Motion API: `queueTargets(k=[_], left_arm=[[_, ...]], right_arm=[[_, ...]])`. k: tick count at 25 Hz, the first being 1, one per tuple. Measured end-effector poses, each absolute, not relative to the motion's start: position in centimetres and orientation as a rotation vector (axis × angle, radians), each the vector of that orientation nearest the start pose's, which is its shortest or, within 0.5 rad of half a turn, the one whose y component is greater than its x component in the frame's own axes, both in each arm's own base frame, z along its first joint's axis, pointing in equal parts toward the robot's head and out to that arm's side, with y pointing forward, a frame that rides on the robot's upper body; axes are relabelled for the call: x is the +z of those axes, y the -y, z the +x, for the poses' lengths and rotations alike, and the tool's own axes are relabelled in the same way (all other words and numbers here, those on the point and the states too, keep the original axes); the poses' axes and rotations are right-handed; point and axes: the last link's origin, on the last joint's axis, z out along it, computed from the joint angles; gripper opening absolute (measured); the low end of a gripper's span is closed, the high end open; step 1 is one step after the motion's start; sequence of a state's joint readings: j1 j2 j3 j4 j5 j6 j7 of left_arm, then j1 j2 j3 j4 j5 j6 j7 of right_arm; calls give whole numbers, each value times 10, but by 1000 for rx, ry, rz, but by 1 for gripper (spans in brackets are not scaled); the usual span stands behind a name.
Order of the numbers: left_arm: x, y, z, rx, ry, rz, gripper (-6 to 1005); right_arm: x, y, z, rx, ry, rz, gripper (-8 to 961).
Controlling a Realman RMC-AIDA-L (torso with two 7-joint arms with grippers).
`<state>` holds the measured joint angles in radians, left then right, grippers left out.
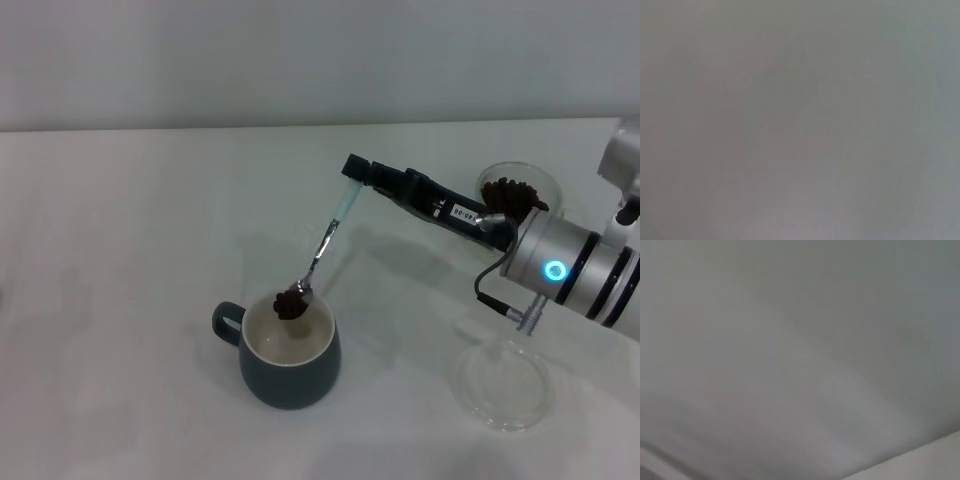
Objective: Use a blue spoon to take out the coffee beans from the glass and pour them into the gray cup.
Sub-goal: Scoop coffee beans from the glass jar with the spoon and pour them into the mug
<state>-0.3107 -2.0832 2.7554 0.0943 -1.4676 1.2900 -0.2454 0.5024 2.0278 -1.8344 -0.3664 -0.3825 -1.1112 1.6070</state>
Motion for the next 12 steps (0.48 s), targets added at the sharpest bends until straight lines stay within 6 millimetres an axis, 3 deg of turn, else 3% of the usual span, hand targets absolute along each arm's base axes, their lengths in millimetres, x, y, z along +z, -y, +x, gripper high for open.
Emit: queueTargets(k=[12], left_arm=[[11,-273,-381,-697,689,-1352,726]], right_arm=[[-58,-330,221,1295,-992,-2286,152]])
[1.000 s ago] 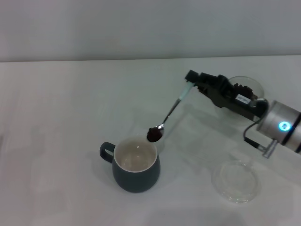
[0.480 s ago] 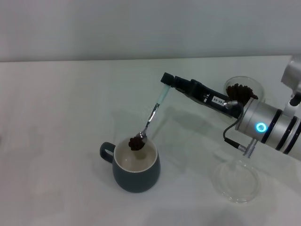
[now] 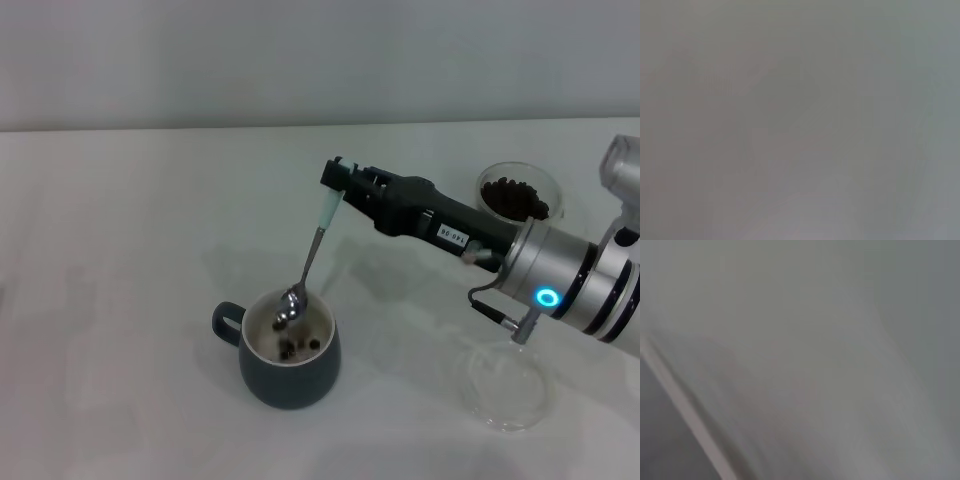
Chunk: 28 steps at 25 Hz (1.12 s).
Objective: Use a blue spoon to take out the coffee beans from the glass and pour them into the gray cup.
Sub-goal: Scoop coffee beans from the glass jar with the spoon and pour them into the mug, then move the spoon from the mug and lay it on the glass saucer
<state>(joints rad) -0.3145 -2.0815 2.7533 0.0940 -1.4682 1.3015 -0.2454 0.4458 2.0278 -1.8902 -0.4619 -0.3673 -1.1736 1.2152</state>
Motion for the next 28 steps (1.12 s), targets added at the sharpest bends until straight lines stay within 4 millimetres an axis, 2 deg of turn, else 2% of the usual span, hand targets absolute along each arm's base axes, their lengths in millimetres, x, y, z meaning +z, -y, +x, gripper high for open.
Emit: queueTargets(k=[7,11,12,13,19,23,28], left_arm=[[10,-273,-380,-698,690,-1352,725],[10,-272,-381,-697,692,-1350,725],[10,-272,-381,-696,693,-1349,725],[10,-271,-382,-695,695,-1348,725],[10,-270,-383,-694,699,-1345,726],[9,-270,-382,-697,702,-1344,725],[9,-273,-380,-706,696,-1350,726]], right_arm=[[-57,-322,212,1315,-761,-2349,152],[-47,-320,212,1402,-782,-2318,152],[-35,-319,218,1461,-819,-2279,152],[-35,-319,218,1461,-819,-2279,152],[9,-311,246,1597,-972,-2224,152],[27,-308,270,1482,-1061,-2298,152],[45,-303,311,1289,-1196,-2249,152]])
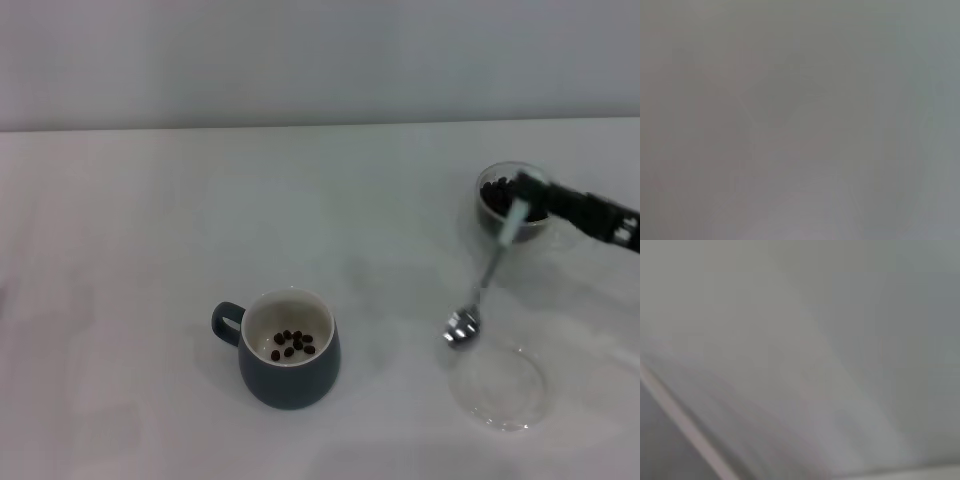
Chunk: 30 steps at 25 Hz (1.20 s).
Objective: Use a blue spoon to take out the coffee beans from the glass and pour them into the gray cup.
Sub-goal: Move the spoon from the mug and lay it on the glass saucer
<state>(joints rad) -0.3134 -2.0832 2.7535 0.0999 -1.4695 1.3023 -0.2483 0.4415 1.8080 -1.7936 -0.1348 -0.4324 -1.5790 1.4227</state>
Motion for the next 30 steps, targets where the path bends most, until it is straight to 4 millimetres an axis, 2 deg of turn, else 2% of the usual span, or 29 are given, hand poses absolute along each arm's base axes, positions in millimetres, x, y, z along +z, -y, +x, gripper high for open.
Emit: queueTargets(k=[5,8,16,30], left_arm=[[9,-274,-377,-717,687,-1355,726],[8,-274,-377,-718,686,-1357,726],[8,-275,-375,-723,683,-1362,726],[7,-274,-375,-723,685,-1362,726]], right_arm=[[48,-296,342,1091,-1288,-2210,152],[47,-294,351,1045,-1314,-2178,152],[34,-291,362,951,-1364,-2154,153],[18,-280,365,943,-1488,-2123,153]])
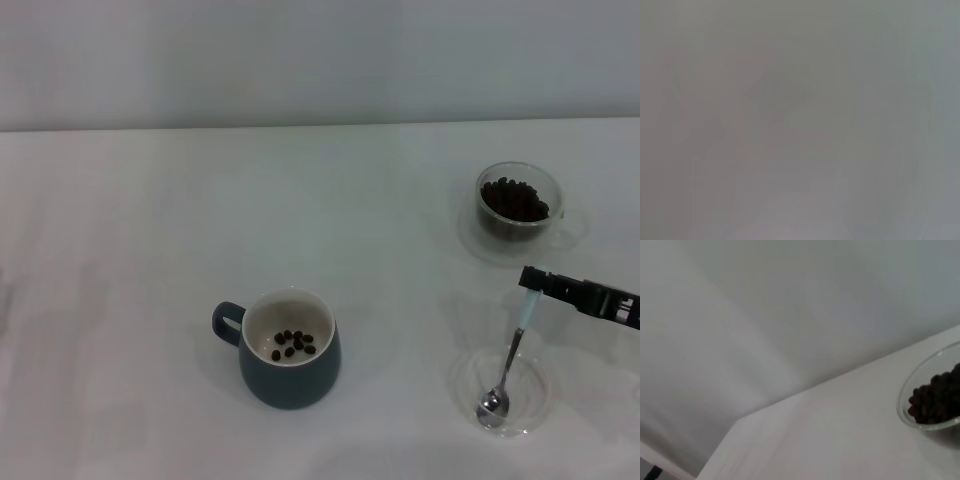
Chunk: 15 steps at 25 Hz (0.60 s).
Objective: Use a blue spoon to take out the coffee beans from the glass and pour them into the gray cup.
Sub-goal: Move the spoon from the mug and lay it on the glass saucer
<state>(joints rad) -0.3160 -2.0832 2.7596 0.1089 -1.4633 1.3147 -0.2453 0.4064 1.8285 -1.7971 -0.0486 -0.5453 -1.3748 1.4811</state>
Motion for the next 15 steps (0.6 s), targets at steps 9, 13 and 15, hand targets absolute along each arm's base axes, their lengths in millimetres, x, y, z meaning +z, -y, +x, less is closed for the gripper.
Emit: queueTargets(k=[9,13,15], left_arm=[[7,-275,-375,-725,685,-1362,725],[7,-275,-375,-726,685,-1359,725],[8,-275,-375,-726,685,-1358,725]], right_arm=[[12,-281,370,904,-1535,-2081,164],[9,-282,370,892,-1539,-2079,238],[8,-283,370,889,-1539,-2072,305]])
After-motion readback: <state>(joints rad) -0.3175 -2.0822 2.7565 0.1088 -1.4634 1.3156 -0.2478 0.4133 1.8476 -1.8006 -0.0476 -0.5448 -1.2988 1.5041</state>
